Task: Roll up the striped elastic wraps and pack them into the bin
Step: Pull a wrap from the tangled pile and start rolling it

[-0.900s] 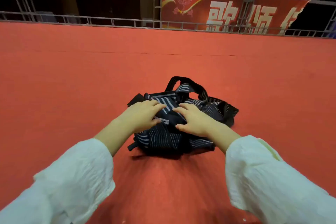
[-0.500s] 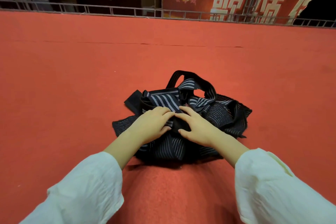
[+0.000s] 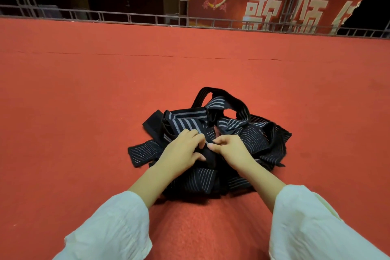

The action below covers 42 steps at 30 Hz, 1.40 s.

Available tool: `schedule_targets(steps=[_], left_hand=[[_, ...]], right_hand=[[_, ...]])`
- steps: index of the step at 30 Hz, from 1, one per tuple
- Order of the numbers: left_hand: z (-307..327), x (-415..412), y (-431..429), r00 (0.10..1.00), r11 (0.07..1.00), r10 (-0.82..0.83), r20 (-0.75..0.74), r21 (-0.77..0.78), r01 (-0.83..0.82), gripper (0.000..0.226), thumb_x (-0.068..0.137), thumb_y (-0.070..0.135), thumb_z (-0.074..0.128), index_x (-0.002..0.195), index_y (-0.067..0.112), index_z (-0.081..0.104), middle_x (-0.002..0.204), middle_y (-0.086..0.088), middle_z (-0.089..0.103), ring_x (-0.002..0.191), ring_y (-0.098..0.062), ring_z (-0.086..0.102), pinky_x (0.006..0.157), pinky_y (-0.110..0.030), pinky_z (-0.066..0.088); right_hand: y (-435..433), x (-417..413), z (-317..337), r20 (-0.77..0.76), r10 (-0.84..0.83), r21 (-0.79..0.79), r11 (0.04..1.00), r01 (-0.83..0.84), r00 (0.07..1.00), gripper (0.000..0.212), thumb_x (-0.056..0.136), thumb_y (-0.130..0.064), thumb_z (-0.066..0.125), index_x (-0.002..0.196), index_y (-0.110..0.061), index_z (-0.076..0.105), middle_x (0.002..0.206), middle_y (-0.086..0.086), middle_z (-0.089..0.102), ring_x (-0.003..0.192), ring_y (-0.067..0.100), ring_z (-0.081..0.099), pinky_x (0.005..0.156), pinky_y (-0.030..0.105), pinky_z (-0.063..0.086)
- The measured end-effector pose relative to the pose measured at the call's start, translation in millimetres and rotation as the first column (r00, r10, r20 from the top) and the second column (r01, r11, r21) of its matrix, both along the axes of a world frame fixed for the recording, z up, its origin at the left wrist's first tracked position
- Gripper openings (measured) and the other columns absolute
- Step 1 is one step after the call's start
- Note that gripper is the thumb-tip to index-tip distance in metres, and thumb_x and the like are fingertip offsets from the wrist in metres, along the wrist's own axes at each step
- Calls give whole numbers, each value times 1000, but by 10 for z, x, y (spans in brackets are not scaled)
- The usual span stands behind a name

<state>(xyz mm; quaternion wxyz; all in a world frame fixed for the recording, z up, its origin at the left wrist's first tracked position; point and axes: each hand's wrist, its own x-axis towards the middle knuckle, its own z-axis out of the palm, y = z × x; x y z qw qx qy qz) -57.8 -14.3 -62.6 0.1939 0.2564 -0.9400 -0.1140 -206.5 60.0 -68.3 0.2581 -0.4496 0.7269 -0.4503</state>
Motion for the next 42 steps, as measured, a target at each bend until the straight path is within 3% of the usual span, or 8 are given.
schedule_targets(steps=[9,16,20,27,32,35,38,42], left_hand=[[3,40,42,999,999,10,-35,-49,-11,13,92,25,58,103,18,55,90,16,39,93,-6,39,77,-30,44],[99,93,12,998,998,19,-55,-59,-22,11,93,25,58,99,16,60,101,7,59,101,-10,49,74,-19,33],[84,174,-31,999,998,-15,-52,-66,11,7,92,23,60,93,17,58,89,14,48,94,-11,48,77,-25,40],[125,266,-40,995,998,-55,-80,-13,54,18,88,16,65,80,21,49,80,14,48,82,-4,41,77,-25,41],[145,502,-120,994,992,-1,-113,122,15,16,92,13,59,84,18,45,82,10,48,73,-4,44,68,-20,34],[132,541,-138,998,978,-7,-55,210,19,16,91,16,61,99,18,48,97,6,54,85,-11,53,79,-30,43],[90,574,-155,998,980,-47,40,193,39,37,83,12,70,118,15,58,114,3,60,105,-11,54,91,-24,41],[153,727,-160,985,983,116,-125,159,-96,19,85,6,64,100,16,72,97,3,73,96,-17,65,85,-35,49]], right_hand=[[-15,48,34,-10,-62,-11,998,61,998,25,81,-19,73,78,5,69,60,4,51,60,13,43,60,29,35],[-16,89,74,-52,-66,-53,997,63,996,26,81,-18,74,79,8,70,83,27,67,66,13,49,63,28,38],[-37,125,86,-11,-53,-32,998,52,999,16,80,-18,75,72,-4,75,57,4,64,58,6,50,58,23,39],[-138,122,47,79,-156,-27,987,158,985,18,76,-12,76,59,-9,71,56,2,62,60,13,54,64,29,46],[-63,-115,32,182,-176,-69,979,191,967,7,84,-7,70,80,-1,70,73,7,65,68,14,58,68,24,47],[-99,59,28,61,-59,-32,998,61,996,23,84,-15,71,104,-6,65,97,7,70,88,20,66,85,30,53],[-51,191,86,-256,30,44,999,-20,966,49,83,-17,70,126,-17,48,119,4,62,112,21,58,99,38,44],[89,298,215,-475,21,-101,992,-78,880,42,89,-12,61,129,-18,50,126,1,47,113,17,53,100,38,43]])
